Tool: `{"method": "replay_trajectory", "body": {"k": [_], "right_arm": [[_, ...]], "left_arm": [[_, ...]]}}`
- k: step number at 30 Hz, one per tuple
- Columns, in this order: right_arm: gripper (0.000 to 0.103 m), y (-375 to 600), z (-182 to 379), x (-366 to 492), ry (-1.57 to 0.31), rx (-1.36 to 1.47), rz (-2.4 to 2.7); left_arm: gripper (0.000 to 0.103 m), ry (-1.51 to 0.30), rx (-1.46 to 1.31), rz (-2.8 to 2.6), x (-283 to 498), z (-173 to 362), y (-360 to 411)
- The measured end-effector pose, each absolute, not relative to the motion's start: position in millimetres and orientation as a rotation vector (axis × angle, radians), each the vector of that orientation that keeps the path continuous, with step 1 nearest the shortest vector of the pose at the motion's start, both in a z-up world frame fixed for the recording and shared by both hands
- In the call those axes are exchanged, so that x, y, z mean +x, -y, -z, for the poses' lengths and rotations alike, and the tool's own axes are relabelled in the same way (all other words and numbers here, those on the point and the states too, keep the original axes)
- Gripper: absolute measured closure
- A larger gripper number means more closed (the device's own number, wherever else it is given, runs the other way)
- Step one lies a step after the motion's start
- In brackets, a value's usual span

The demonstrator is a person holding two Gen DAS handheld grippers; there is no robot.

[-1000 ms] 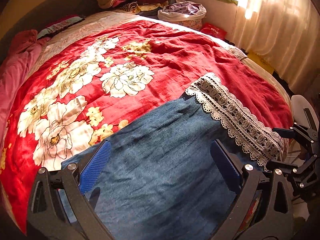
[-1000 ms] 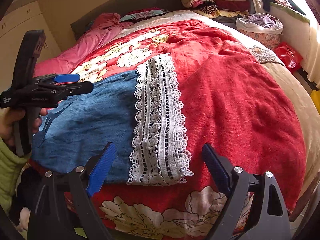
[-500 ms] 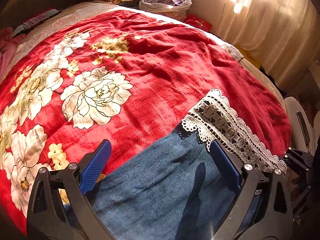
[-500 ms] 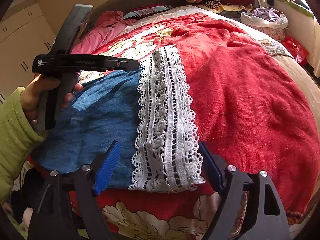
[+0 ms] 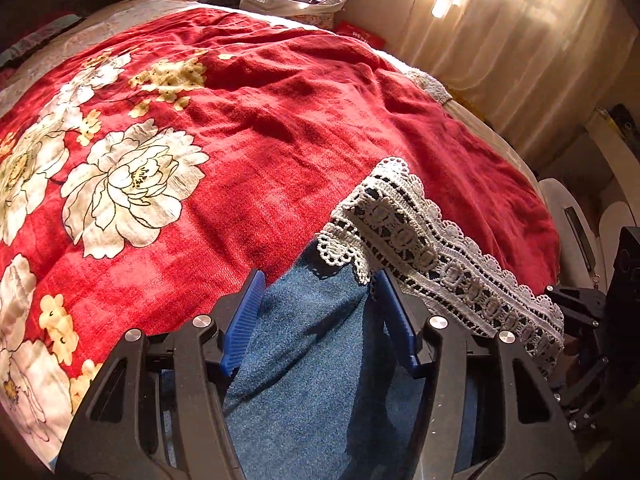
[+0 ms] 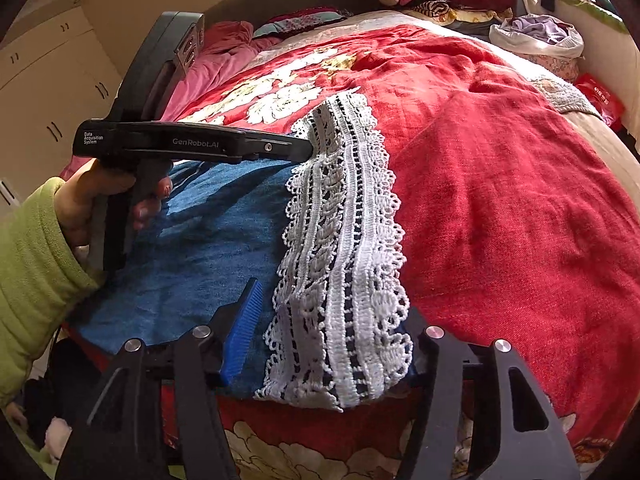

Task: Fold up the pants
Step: 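Grasp the lace hem end with the left gripper while the right gripper grasps the lace hem, then lift the hem ends with both grippers and fold them over onto the waistband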

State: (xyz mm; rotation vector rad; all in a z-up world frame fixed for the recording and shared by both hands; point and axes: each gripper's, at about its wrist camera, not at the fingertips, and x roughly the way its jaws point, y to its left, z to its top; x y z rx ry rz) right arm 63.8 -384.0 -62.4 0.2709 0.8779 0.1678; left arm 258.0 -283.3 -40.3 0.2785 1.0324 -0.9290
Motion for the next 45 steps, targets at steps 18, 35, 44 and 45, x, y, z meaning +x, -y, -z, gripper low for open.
{"method": "replay_trajectory", "body": {"k": [18,35,44,45], "right_arm": [[0.084,339,11,61,-0.771,0.188,-0.339],[0.084,205,25,76,-0.833,-0.067,-0.486],[0.072,123,39,43,-0.802,-0.405,-0.590],[0.066,116,42,41,-0.799,-0.430,-0.604]], "left_arm": [[0.096,-0.917,0.094,0.943,245,-12,231],[0.086,-0.914,-0.243,0.642,218,2,53],[0.064,-0.894,-0.459,0.525,194,-2,-35],[0.062,-0.907,-0.463,0.527,193,3,-36]]}}
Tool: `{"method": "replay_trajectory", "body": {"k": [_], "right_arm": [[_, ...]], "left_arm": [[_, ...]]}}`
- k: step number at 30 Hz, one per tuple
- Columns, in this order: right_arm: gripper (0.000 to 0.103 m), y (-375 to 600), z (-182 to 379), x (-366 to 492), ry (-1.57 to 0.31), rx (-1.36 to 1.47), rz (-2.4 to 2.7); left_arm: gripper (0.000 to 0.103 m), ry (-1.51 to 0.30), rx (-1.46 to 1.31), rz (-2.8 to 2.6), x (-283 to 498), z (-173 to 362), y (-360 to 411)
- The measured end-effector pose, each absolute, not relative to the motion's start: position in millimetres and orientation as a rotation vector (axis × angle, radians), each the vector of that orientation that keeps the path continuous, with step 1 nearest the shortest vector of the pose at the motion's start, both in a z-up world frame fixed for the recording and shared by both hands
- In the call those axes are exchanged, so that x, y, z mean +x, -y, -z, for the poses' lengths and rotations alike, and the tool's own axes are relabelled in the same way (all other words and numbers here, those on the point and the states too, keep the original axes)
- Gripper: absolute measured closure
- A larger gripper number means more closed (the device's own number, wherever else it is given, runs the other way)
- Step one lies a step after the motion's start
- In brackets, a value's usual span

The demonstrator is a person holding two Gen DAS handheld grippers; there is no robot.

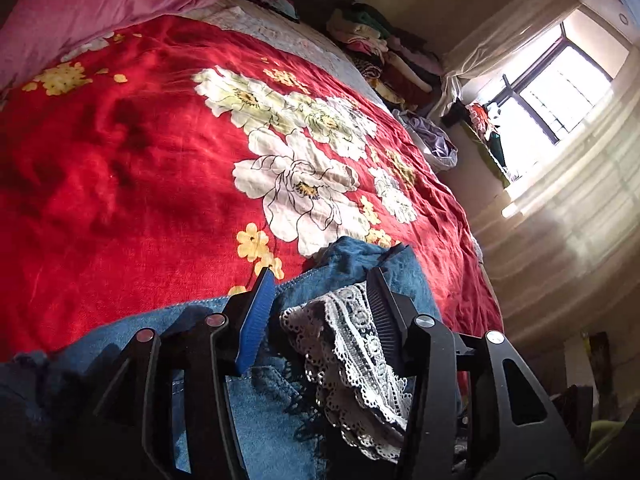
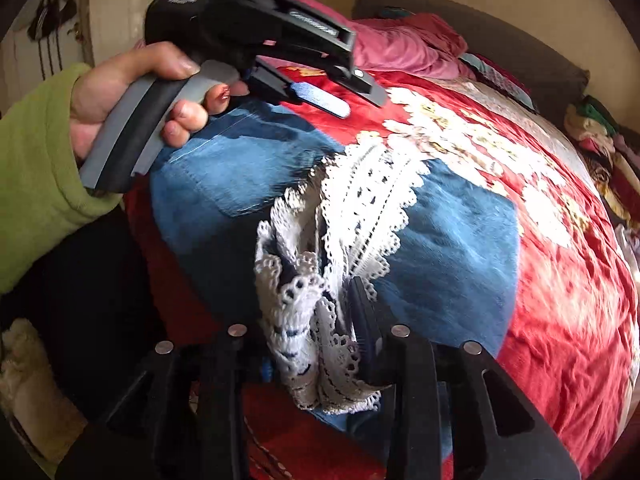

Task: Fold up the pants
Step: 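Lift the hem ends with both grippers and fold them over onto the waistband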

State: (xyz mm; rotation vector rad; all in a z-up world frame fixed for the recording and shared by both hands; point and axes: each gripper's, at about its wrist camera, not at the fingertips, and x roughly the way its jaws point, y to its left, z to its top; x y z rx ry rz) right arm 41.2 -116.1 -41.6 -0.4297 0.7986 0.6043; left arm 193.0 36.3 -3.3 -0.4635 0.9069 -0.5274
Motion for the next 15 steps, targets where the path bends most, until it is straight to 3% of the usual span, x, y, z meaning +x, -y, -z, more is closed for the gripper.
{"method": "replay_trajectory", "body": {"k": [1,4,8,9,15], "right_arm": [[0.058,111,42,37,-0.786,-0.447,-0.621],[0.048,108,36,27,-0.762,-0.433,-0.674],[0.046,126,23,19,-0.732,-0.370,-0.656],[0.038,132,21,17,-0.731,-0.348,-0.649],[0.037,138,29,7,-0.794,-0.288,-0.678]], "left_arm": [[0.060,-0.918,-0.471,0.533,192,8,-36],[0.059,-0.954,-0.509,0.537,192,20,-36],[0.054,-0.976,-0.518,0.556,192,23,-33],[0.053,-0.989,-0.528,0.565,193,23,-31],[0.052,-1.064,-0.526,0.573,196,35,-16]]}}
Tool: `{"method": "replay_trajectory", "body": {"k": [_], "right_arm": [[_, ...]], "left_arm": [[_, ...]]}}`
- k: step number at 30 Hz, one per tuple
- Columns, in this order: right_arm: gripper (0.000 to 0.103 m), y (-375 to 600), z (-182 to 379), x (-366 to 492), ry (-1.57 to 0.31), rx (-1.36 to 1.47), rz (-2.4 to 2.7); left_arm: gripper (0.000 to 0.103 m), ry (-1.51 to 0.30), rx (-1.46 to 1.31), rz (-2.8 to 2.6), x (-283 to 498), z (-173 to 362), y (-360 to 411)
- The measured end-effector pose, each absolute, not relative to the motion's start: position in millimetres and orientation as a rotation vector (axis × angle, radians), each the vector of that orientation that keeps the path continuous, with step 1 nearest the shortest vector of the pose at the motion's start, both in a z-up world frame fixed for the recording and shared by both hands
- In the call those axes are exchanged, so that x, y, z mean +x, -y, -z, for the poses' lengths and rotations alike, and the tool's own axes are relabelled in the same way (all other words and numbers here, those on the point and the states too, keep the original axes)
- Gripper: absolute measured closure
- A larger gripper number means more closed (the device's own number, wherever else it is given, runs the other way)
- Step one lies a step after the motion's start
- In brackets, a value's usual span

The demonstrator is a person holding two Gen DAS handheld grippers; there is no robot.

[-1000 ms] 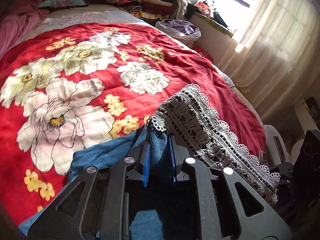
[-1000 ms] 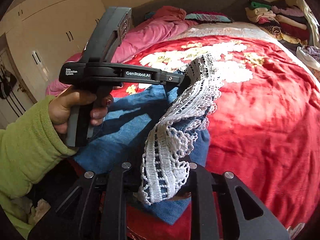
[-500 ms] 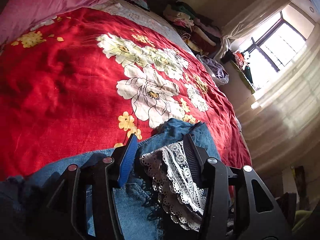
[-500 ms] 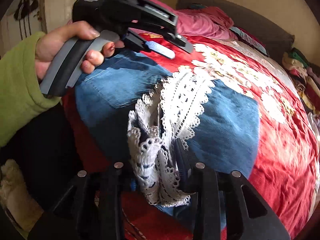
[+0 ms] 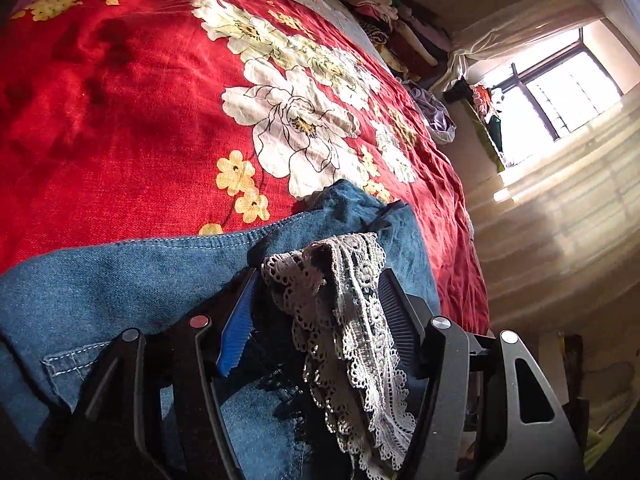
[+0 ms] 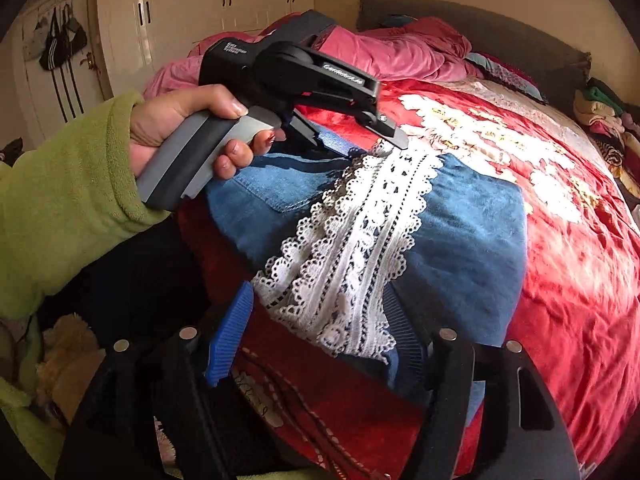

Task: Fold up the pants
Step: 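Lift the hem ends with both grippers and fold them over onto the waistband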

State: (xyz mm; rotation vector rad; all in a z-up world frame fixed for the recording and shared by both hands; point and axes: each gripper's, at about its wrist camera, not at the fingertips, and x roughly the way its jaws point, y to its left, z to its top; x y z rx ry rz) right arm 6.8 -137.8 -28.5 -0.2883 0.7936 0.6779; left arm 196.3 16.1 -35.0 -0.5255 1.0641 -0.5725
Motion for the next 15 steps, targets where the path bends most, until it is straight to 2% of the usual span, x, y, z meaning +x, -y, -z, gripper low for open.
{"method": "replay_trajectory", "body": {"k": [5,6,7,8,9,10,12,15], "right_arm": [[0.037,120,37,1,-0.805,-0.368,-0.682],[0.037,117,40,1,-0.808,-0.405,-0.649],[0.039,116,44,3,-0.812,-0.427,-0.629],[0.045,116,47,6,-0.822,-0.428,-0.625],[0.065,119,49,9,-0.843,-0.394,-0.642],[0.074,123,50,8,-0.859,-0.354,-0.660],[0.085,130,45,10,-0.863,-0.304,-0.689],[0.086,143,23,8,-0.804,-0.245,-0.705]], "left_arm": [[0.053,-1.075,-0.512,0.541,198,35,-11],[0.055,-1.075,-0.503,0.535,199,35,-9],[0.062,-1.076,-0.492,0.526,200,34,-7],[0.073,-1.075,-0.480,0.514,201,33,-5],[0.078,-1.072,-0.471,0.509,201,32,-3],[0.090,-1.069,-0.476,0.518,202,30,-1],[0.090,-1.048,-0.474,0.537,203,20,3],[0.090,-1.006,-0.434,0.567,206,0,12]]}}
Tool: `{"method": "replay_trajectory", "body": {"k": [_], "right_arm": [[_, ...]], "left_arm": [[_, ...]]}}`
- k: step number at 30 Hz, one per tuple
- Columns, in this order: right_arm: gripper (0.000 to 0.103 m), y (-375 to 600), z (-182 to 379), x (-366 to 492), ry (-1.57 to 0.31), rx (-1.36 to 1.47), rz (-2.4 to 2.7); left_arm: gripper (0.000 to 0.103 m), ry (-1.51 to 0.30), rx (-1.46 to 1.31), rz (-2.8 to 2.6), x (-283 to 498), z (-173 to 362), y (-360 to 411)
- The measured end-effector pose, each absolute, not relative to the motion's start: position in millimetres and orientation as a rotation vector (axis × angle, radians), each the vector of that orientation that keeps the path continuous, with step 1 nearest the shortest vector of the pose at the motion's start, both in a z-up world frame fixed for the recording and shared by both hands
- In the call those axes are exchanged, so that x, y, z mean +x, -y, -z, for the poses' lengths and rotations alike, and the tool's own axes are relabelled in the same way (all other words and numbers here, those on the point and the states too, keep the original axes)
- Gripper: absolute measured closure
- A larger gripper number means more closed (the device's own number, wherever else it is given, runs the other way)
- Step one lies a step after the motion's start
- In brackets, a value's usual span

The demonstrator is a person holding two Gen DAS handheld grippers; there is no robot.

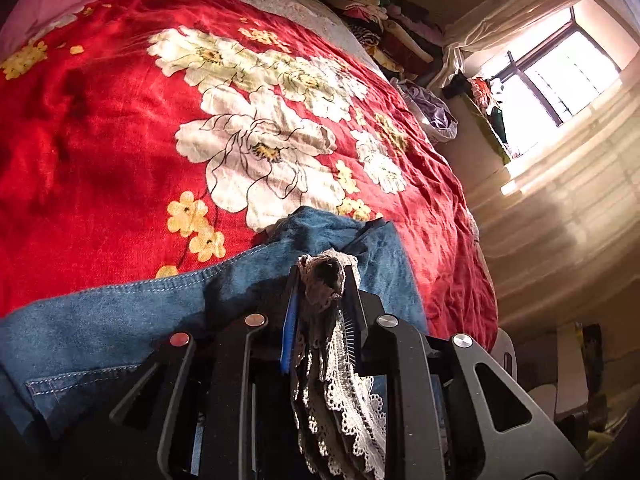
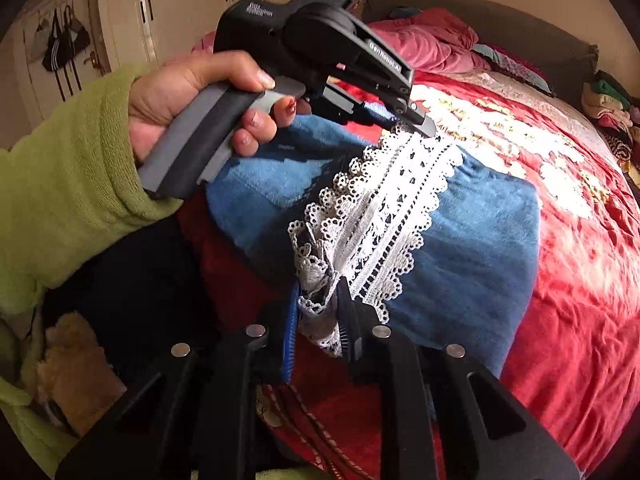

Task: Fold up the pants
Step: 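Lift the hem ends with both grippers and fold them over onto the waistband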

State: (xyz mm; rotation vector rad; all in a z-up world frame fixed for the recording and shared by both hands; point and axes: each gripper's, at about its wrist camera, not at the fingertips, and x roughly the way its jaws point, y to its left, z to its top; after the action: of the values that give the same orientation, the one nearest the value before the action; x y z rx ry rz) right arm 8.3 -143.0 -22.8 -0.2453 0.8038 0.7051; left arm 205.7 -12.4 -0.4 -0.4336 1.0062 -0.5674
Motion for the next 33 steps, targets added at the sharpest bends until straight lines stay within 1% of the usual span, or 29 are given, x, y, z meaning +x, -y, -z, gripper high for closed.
{"method": "replay_trajectory", "body": {"k": [3,6,8,10,11,13,15,18,19,20,21,27,31,33], "right_arm": [[0.086,141,9,11,-0.759,-0.232,-0.722],[0.086,124,20,18,-0.783,-0.275,-0.755],[0.086,114,35,23,-0.837,-0.291,-0.756],[0.078,108,45,26,-0.864,-0.279,-0.767],[0.077,106,47,26,-0.870,-0.280,-0.768],[0.067,106,46,24,-0.865,-0.272,-0.782],[0.062,109,40,22,-0.859,-0.250,-0.800],[0.057,124,23,18,-0.813,-0.199,-0.816],[0.055,130,18,17,-0.797,-0.186,-0.809],[0.055,138,12,16,-0.783,-0.176,-0.794],[0.055,145,10,16,-0.777,-0.168,-0.776],[0.055,188,7,35,-0.797,-0.138,-0.614],[0.055,206,16,40,-0.822,-0.120,-0.548],[0.055,208,21,39,-0.831,-0.127,-0.529]], "left_arm": [[0.091,-0.979,-0.409,0.564,213,-7,13],[0.091,-0.998,-0.424,0.531,221,6,5],[0.091,-1.022,-0.425,0.505,223,19,0],[0.089,-1.028,-0.425,0.493,222,28,-6],[0.085,-1.027,-0.422,0.487,221,31,-8],[0.081,-1.026,-0.417,0.478,219,33,-10],[0.077,-1.015,-0.415,0.471,216,29,-13],[0.069,-0.976,-0.391,0.458,204,16,-17],[0.064,-0.968,-0.386,0.452,199,13,-19],[0.058,-0.957,-0.386,0.452,193,10,-22],[0.057,-0.949,-0.384,0.454,186,7,-23],[0.050,-0.935,-0.350,0.447,136,4,-25],[0.042,-0.934,-0.332,0.438,104,9,-22],[0.042,-0.939,-0.347,0.447,91,13,-20]]}}
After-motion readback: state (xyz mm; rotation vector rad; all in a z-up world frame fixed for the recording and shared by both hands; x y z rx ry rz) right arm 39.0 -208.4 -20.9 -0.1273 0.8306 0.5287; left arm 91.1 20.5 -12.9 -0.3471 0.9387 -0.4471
